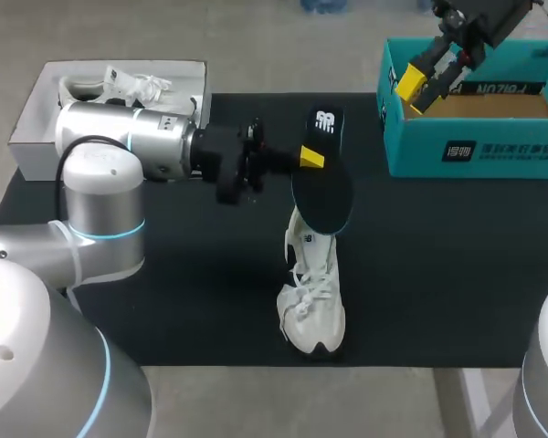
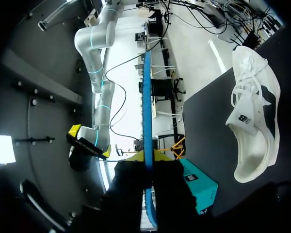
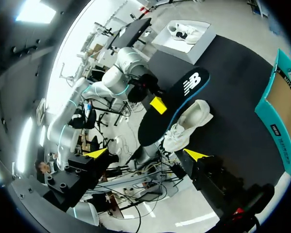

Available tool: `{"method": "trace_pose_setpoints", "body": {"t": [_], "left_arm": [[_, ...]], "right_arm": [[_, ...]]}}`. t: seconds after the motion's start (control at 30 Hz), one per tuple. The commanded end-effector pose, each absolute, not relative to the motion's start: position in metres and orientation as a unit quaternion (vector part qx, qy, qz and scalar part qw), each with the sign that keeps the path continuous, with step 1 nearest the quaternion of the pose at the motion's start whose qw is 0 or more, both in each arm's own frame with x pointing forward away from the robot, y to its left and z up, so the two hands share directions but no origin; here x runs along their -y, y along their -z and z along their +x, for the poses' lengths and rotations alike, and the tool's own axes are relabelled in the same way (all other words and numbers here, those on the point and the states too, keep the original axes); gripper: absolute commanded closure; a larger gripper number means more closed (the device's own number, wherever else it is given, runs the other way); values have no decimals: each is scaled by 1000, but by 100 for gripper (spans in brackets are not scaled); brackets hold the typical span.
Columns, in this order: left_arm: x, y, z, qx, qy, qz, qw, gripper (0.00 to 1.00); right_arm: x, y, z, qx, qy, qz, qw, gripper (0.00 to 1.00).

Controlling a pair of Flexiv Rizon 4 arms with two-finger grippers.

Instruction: Take the shoe out of the shoebox, open the shoe tongue, remove and reinsert the insole, then place the shoe into the shoebox

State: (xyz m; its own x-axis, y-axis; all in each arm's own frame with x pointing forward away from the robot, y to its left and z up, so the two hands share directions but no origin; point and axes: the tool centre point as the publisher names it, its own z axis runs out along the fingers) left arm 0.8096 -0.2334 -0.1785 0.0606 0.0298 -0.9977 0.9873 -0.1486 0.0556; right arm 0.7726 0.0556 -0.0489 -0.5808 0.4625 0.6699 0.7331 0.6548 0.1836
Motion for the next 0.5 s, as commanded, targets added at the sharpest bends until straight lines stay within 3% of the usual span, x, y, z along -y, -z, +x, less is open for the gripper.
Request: {"method": "trace_pose_setpoints", "body": {"t": [0.03,0.2,0.5], "left_arm": [[231,181,812,-456,512,562,462,100],[229,185,817,-462,512,565,453,100],[236,183,818,-464,509,569,450,100]], "right_arm": [[-58,27,768,910,139,-364,143,0],[-56,10,763,919,107,-369,90,0],[-57,-20,776,926,90,-361,59,0]]}}
